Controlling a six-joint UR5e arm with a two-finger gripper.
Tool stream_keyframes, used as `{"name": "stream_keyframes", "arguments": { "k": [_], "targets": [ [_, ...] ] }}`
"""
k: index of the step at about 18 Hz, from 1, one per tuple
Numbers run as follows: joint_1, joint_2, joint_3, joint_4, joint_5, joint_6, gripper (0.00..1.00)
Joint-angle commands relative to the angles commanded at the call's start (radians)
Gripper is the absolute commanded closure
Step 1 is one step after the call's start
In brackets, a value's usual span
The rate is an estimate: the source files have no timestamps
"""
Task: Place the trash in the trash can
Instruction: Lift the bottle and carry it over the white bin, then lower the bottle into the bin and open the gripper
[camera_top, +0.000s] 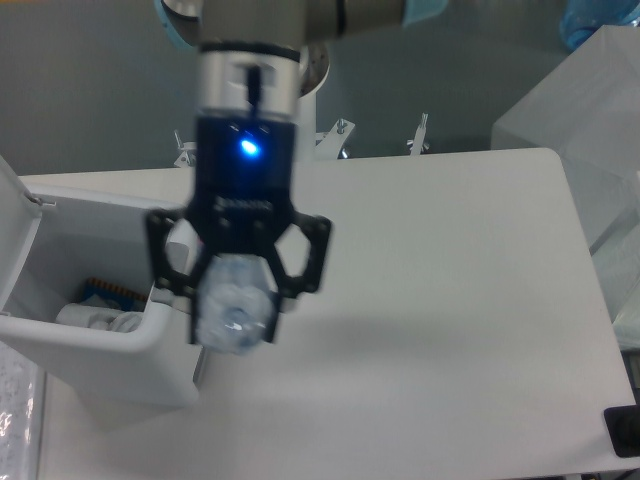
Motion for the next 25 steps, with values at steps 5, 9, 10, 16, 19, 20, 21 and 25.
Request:
{"name": "stream_keyframes", "arguments": {
  "k": [5,9,10,16,19,20,21,25],
  "targets": [
    [-0.077,-0.005,-0.031,0.000,0.003,-0.008,0.37],
    [-0.105,-0.005,-0.064,0.000,0.005,-0.008,0.37],
    [-0.106,-0.005,-0.074,0.000,0.005,-0.008,0.37],
    [-0.108,0.002,-0.095,0.000,0.005,-0.005,0.37],
    [-0.108,-0.001,-0.092,0.000,0.005,-0.003,0.37],
    [-0.108,-0.003,-0.091,0.000,0.005,-0.003,0.37],
    [-0.109,-0.006,-0.092,0.000,0.005,-0.003,0.37],
    [-0.109,-0.015,-0.094,0.000,0.006,-0.003,0.36]
  ]
}}
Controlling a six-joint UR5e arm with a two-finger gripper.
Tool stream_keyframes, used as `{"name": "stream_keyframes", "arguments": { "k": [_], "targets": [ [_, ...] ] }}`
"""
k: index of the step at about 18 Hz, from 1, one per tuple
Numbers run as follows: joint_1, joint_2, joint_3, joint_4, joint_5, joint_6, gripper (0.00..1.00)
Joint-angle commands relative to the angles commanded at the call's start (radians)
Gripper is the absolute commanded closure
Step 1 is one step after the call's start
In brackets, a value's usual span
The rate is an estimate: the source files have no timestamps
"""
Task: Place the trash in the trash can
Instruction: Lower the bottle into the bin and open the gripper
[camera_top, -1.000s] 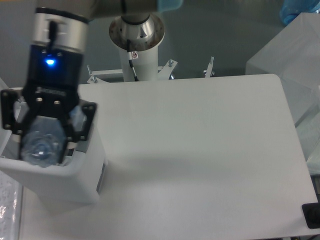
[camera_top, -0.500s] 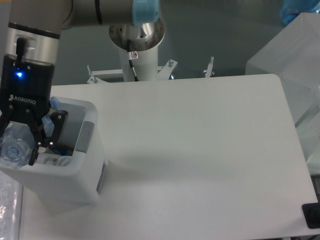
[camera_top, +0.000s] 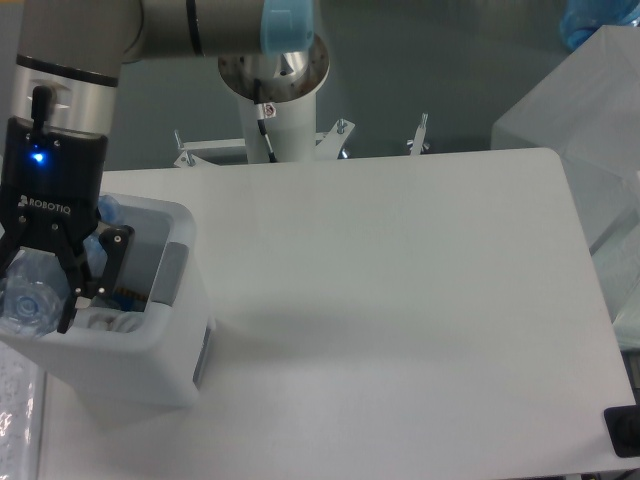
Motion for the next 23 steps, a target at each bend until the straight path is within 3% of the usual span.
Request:
{"name": "stream_keyframes", "arguments": {
  "k": [12,16,23],
  "targets": [
    [0.002,0.009,-0.015,-0.002,0.000,0.000,0.32],
    [0.002,0.038,-0.073,-0.002,0.000,0.008,0.34],
    [0.003,0.144,-0.212,-0.002,0.000,0.051,0.34]
  ]
}}
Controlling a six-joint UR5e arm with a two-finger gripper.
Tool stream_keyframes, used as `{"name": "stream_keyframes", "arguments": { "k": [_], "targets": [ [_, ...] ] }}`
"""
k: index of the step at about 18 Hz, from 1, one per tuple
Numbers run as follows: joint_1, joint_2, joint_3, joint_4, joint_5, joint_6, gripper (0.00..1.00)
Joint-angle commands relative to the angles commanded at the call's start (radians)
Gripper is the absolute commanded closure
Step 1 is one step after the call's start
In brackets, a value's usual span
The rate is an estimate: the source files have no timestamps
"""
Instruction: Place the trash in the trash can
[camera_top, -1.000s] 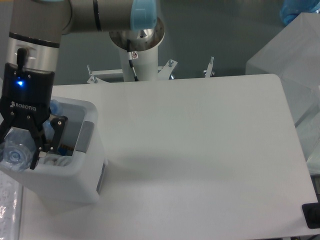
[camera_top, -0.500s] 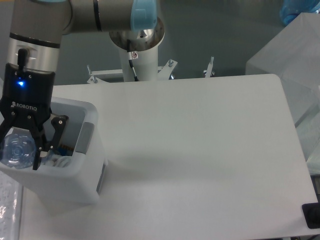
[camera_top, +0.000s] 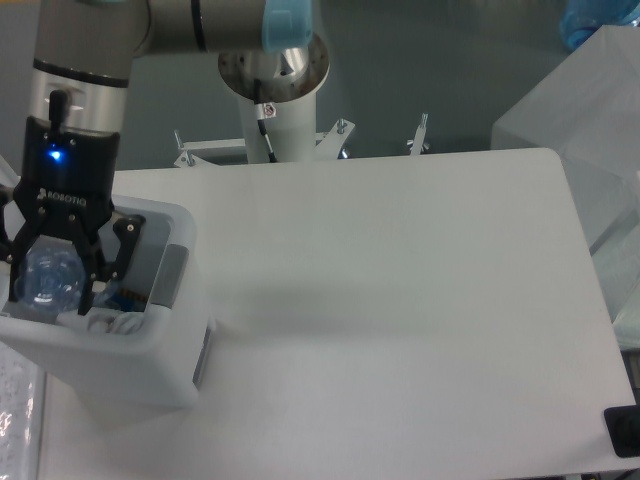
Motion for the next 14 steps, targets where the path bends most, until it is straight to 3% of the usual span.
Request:
{"name": "stream_keyframes", "arguments": {
  "k": [4,14],
  "targets": [
    [0.000,0.009,-0.038,0.002,0.000,0.018,0.34],
    [-0.002,-0.001,-0.048,0.000,0.000,0.021,0.28]
  ]
}}
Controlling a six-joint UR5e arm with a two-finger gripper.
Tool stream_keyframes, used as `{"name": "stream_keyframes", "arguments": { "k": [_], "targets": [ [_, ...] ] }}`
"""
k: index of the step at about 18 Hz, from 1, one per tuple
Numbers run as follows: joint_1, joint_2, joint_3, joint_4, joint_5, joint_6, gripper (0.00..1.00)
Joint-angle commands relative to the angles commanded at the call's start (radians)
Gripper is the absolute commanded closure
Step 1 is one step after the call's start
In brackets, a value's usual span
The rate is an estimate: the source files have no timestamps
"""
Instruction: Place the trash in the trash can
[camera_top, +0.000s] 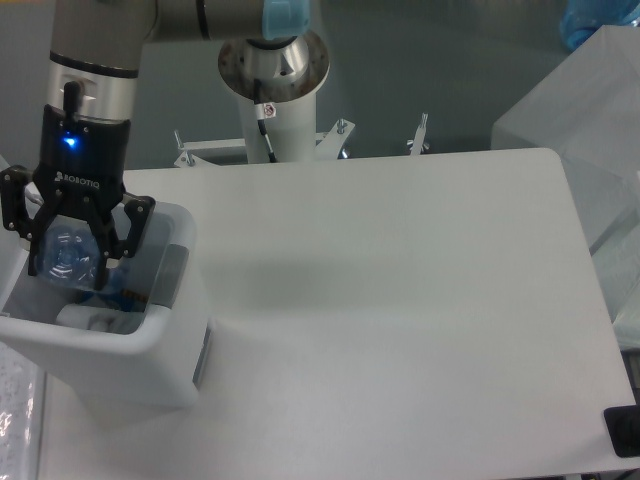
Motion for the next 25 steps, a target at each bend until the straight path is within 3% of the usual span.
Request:
{"name": "stream_keyframes", "arguments": {
  "k": [8,10,12,14,17,20,23,25],
  "targets": [
    [0.000,0.009,-0.057,0.000,-0.002,0.028,0.27],
    [0.002,0.015,-0.060,0.000,0.000,0.052,0.07],
    [0.005,0.014,-0.046,0.000,-0.002,0.095,0.00],
    [0.018,0.009,-0.025,0.002,0.002,0.101,0.00],
    [0.090,0.018,-0.023,0.002,0.050,0.084,0.00],
    [0.211,0.015,0.000,0.002,0.063,0.095,0.00],
    [0.284,-0.035,0.061,0.002,0.066,0.130,0.00],
    [0.324,-0.075,0.109,-0.003,0.071,0.242,0.00]
  ]
}}
